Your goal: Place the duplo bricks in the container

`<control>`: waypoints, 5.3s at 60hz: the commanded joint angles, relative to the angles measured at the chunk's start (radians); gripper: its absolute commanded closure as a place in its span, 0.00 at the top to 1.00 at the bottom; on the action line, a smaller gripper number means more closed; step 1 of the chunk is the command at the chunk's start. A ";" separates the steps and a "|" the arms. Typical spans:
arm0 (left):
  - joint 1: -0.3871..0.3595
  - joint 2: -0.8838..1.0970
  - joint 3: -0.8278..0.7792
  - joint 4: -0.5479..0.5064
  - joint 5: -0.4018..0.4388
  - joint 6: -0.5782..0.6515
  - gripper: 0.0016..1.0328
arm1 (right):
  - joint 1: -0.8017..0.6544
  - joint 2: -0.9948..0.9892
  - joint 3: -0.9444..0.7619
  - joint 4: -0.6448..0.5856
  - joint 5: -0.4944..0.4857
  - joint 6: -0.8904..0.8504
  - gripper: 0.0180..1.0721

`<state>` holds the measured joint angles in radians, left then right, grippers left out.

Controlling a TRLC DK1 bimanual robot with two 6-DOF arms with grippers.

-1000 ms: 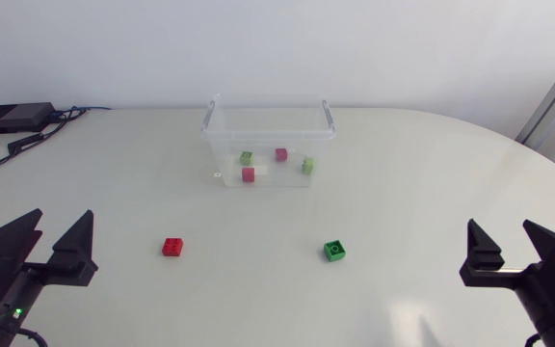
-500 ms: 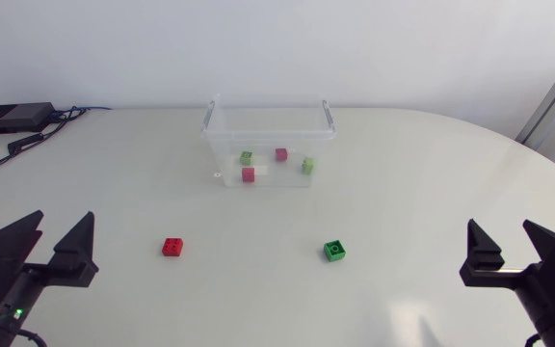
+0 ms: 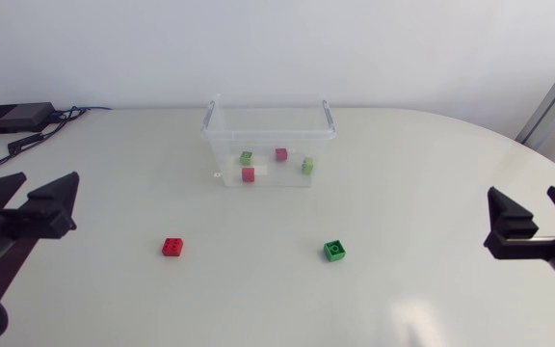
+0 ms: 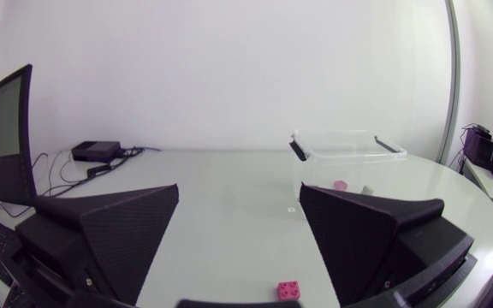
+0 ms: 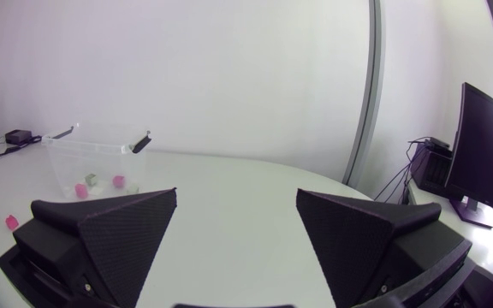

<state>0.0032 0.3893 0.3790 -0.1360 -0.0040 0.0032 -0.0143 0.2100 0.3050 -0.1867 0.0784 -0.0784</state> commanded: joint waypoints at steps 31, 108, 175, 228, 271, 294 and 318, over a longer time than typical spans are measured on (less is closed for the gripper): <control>-0.169 0.862 0.459 -0.475 0.009 -0.023 0.96 | 0.028 0.575 0.307 -0.188 -0.077 0.134 0.96; -0.207 1.556 0.842 -0.738 0.013 -0.229 0.57 | 0.341 1.034 0.502 -0.349 -0.131 0.114 0.96; -0.189 1.258 0.804 -0.700 0.050 -0.187 0.26 | 0.536 1.464 0.661 -0.333 -0.068 0.178 0.90; -0.292 0.971 0.833 -0.324 0.050 -0.146 0.26 | 0.510 1.491 0.686 -0.316 -0.062 0.149 0.22; -0.332 1.470 1.219 -0.185 0.047 -0.114 0.30 | 0.438 1.321 1.057 -0.507 -0.068 0.115 0.22; -0.330 1.631 1.413 -0.211 0.030 -0.108 0.30 | 0.416 1.388 1.235 -0.494 -0.074 0.106 0.22; -0.350 1.749 1.623 -0.405 -0.008 -0.117 0.96 | 0.419 1.439 1.309 -0.496 -0.088 0.104 0.22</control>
<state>-0.3317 2.1204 1.9400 -0.5106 -0.0082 -0.1081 0.4091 1.6234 1.5841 -0.6777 -0.0029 0.0402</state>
